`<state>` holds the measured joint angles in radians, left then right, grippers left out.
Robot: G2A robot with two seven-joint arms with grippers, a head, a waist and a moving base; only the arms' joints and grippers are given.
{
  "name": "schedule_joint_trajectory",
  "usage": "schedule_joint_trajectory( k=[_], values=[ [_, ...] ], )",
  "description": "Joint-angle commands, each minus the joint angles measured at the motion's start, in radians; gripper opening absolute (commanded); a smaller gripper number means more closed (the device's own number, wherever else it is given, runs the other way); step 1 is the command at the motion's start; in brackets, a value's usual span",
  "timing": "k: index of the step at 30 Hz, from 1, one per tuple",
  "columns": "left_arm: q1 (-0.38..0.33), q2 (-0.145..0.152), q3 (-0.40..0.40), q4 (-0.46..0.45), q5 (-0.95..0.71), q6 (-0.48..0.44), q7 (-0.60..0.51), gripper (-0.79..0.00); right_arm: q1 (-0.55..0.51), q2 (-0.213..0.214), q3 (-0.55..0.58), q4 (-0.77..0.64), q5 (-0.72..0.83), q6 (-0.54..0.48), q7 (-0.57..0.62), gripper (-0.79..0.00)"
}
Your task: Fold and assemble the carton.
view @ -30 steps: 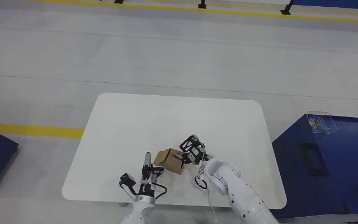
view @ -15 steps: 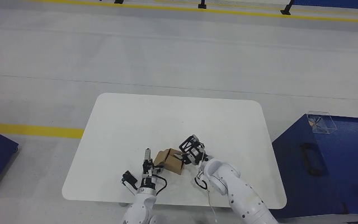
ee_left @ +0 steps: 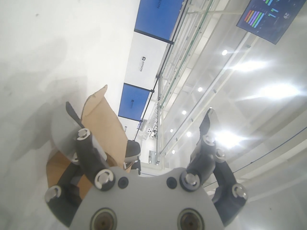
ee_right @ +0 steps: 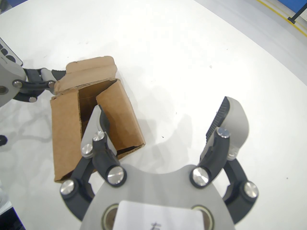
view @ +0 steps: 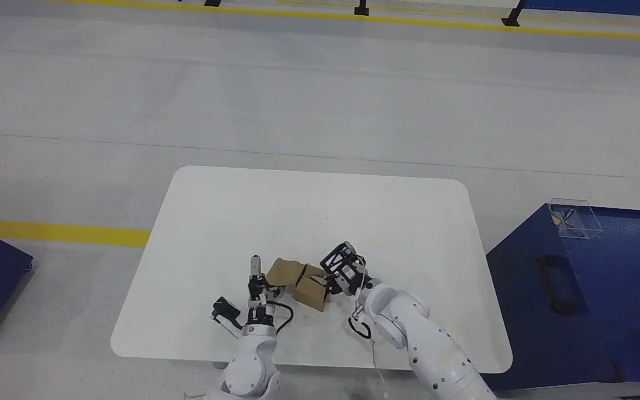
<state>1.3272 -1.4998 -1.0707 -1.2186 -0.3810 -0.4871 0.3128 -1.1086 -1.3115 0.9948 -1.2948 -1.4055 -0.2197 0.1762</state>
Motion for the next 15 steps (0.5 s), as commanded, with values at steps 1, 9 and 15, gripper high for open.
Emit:
schedule_joint_trajectory(
  k=[1,9,15],
  values=[
    [-0.001,-0.002,-0.005,-0.003,0.013,-0.041,-0.003,0.000,0.000,0.000,0.002,0.001,0.001,-0.002,0.001,0.000],
    [0.008,-0.011,0.003,-0.033,0.043,-0.123,-0.057,0.000,-0.004,0.002,0.017,-0.004,-0.009,-0.009,0.010,0.000],
    [0.017,-0.016,0.022,-0.048,0.074,-0.141,-0.114,0.000,-0.012,0.005,0.036,-0.021,-0.012,-0.009,0.013,0.000]
  ],
)
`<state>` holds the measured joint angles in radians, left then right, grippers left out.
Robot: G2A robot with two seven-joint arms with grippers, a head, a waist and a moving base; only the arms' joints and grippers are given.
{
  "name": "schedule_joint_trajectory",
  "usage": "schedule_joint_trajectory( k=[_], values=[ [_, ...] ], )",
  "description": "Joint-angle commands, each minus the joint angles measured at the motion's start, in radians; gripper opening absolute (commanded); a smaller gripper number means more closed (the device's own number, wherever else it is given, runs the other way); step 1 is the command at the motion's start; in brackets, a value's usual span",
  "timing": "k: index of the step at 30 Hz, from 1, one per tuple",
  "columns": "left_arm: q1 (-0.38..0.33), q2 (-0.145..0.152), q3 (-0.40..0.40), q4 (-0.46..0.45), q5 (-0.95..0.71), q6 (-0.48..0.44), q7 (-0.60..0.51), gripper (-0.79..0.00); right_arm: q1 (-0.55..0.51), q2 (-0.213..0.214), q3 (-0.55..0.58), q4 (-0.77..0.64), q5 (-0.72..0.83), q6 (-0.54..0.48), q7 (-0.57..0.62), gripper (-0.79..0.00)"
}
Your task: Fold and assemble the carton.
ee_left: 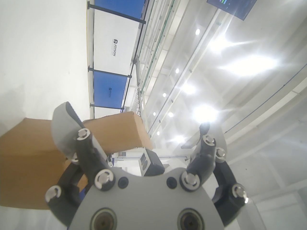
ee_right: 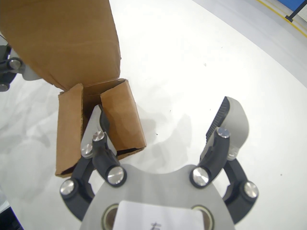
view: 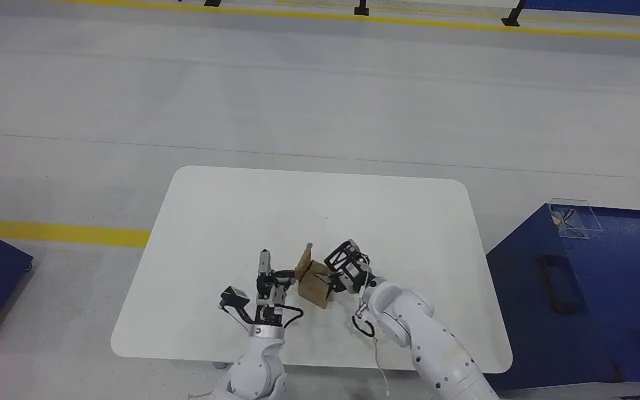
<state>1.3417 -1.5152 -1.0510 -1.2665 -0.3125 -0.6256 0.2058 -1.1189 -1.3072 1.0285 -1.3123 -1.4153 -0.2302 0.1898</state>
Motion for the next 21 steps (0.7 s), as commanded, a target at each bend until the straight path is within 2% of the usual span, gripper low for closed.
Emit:
schedule_joint_trajectory(
  k=[1,5,9,12,17,21],
  values=[
    [0.003,-0.001,0.005,0.000,0.013,0.002,-0.014,0.000,-0.005,0.001,0.007,-0.008,-0.001,0.004,-0.002,0.000],
    [0.003,-0.005,0.011,0.005,0.036,0.020,-0.021,0.000,-0.019,0.008,0.051,-0.030,-0.001,0.033,-0.008,0.000],
    [-0.001,-0.011,0.019,0.011,0.046,0.043,-0.023,0.000,-0.036,0.018,0.127,-0.053,0.041,0.082,0.039,0.000],
    [-0.001,-0.014,0.024,0.012,0.047,0.065,-0.034,0.000,-0.057,0.028,0.182,-0.077,0.059,0.073,0.054,0.000],
    [0.020,-0.018,0.039,-0.013,0.043,0.088,-0.060,0.000,-0.094,0.048,0.251,-0.106,0.073,-0.021,0.134,0.000],
    [0.060,-0.014,0.026,-0.082,0.027,0.093,-0.086,0.000,-0.105,0.057,0.265,-0.097,0.069,-0.101,0.185,0.000]
  ],
)
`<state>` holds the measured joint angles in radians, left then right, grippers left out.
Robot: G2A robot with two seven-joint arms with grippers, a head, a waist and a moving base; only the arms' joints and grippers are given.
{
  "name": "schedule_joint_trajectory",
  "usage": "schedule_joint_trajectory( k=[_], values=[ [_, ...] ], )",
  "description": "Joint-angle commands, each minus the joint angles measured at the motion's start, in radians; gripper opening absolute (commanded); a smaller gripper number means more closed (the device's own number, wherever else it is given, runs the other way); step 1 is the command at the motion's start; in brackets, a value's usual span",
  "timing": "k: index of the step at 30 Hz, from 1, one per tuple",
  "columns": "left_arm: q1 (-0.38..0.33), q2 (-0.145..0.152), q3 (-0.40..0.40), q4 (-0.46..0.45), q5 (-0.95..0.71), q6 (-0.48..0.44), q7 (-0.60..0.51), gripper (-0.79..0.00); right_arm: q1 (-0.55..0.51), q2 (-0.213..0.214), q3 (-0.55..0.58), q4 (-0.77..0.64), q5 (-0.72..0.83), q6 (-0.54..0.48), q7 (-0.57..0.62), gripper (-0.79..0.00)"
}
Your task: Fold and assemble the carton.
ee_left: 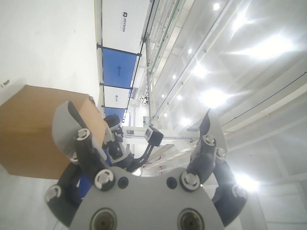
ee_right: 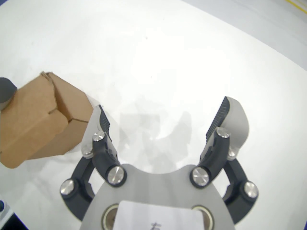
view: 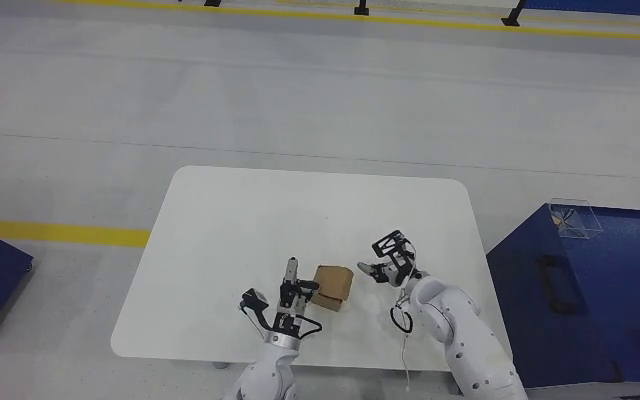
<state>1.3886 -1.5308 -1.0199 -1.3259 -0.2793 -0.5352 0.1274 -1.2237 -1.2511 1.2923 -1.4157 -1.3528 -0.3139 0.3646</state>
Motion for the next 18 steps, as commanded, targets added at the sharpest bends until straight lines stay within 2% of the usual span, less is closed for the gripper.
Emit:
schedule_joint_trajectory(
  k=[1,4,8,18],
  values=[
    [0.026,0.004,-0.013,-0.048,-0.016,0.007,-0.016,0.000,0.001,0.002,0.000,0.015,0.021,-0.042,0.019,0.000],
    [0.076,0.012,-0.041,-0.131,-0.046,0.022,-0.047,0.000,0.015,0.004,-0.013,0.042,0.038,-0.112,0.058,0.000],
    [0.136,0.023,-0.082,-0.218,-0.080,0.051,-0.083,0.000,0.036,-0.001,-0.045,0.069,0.070,-0.150,0.063,0.000],
    [0.197,0.037,-0.114,-0.282,-0.127,0.173,-0.165,0.000,0.169,-0.039,-0.179,0.181,0.054,-0.044,0.017,0.000]
  ],
)
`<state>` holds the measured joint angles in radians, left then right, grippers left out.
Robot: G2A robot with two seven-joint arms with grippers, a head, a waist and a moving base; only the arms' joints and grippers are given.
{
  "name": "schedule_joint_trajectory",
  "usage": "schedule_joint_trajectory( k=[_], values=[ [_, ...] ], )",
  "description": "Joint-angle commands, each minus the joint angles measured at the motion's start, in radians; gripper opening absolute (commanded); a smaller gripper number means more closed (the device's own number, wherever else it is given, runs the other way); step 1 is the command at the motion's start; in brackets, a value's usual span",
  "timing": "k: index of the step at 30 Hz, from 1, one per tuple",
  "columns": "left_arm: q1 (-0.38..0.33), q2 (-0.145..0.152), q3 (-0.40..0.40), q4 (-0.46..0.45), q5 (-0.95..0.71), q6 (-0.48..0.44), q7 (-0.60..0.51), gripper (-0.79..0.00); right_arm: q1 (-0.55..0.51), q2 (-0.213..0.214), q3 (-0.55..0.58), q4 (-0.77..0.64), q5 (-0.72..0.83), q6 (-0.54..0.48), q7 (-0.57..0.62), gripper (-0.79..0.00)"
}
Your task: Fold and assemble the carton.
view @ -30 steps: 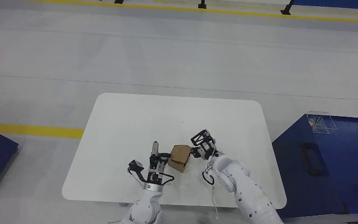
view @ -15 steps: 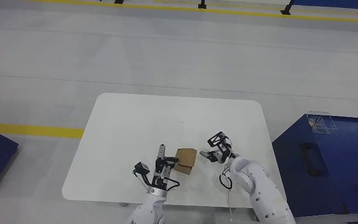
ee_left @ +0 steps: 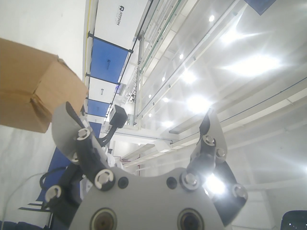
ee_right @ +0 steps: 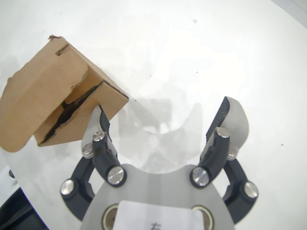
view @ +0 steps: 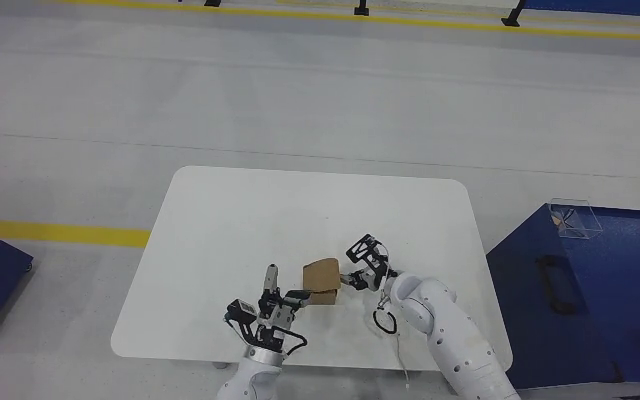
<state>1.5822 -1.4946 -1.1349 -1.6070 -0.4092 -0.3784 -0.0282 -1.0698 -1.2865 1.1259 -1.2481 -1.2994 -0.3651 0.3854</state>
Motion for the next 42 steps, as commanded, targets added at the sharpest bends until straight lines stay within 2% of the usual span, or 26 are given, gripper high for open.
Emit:
schedule_joint_trajectory(
  k=[1,5,9,10,18,20,22,24,26,28,30,33,42],
  values=[
    [0.005,0.003,0.000,-0.004,0.007,0.037,-0.023,0.000,0.031,-0.009,-0.026,0.027,0.001,0.012,-0.009,0.000],
    [0.020,0.010,-0.004,-0.020,0.051,0.066,-0.062,0.000,0.088,-0.026,-0.071,0.086,0.002,0.036,-0.026,0.000],
    [0.049,0.020,-0.021,-0.046,0.098,0.037,-0.119,0.000,0.125,-0.040,-0.098,0.138,0.018,0.062,-0.030,0.000],
    [0.057,0.023,-0.030,-0.053,0.116,0.009,-0.121,0.000,0.125,-0.040,-0.098,0.138,0.018,0.062,-0.030,0.000],
    [0.057,0.023,-0.030,-0.053,0.116,0.009,-0.121,0.000,0.123,-0.040,-0.096,0.138,0.018,0.065,-0.031,0.000],
    [0.057,0.023,-0.030,-0.053,0.116,0.009,-0.121,0.000,0.110,-0.034,-0.076,0.121,0.001,0.098,-0.040,0.000],
    [0.035,0.027,-0.062,-0.057,0.114,0.082,-0.113,0.000,0.083,-0.025,-0.045,0.074,-0.025,0.131,-0.091,0.000],
    [0.001,0.037,-0.094,-0.077,0.201,0.151,-0.133,0.000,0.048,-0.015,-0.008,0.016,-0.035,0.149,-0.120,0.000],
    [-0.033,0.051,-0.131,-0.082,0.291,0.256,-0.220,0.000,0.011,-0.005,0.027,-0.048,-0.027,0.141,-0.124,0.000],
    [-0.066,0.064,-0.182,-0.095,0.313,0.328,-0.299,0.000,-0.020,0.001,0.054,-0.105,-0.020,0.141,-0.111,0.000],
    [-0.099,0.080,-0.218,-0.091,0.359,0.413,-0.434,0.000,-0.042,0.005,0.065,-0.148,-0.016,0.141,-0.091,0.000],
    [-0.116,0.101,-0.249,-0.102,0.436,0.431,-0.611,0.000,-0.056,0.007,0.067,-0.175,-0.034,0.145,-0.085,0.000],
    [-0.115,0.103,-0.252,-0.105,0.442,0.432,-0.623,0.000,-0.056,0.007,0.067,-0.175,-0.034,0.145,-0.085,0.000]
  ],
)
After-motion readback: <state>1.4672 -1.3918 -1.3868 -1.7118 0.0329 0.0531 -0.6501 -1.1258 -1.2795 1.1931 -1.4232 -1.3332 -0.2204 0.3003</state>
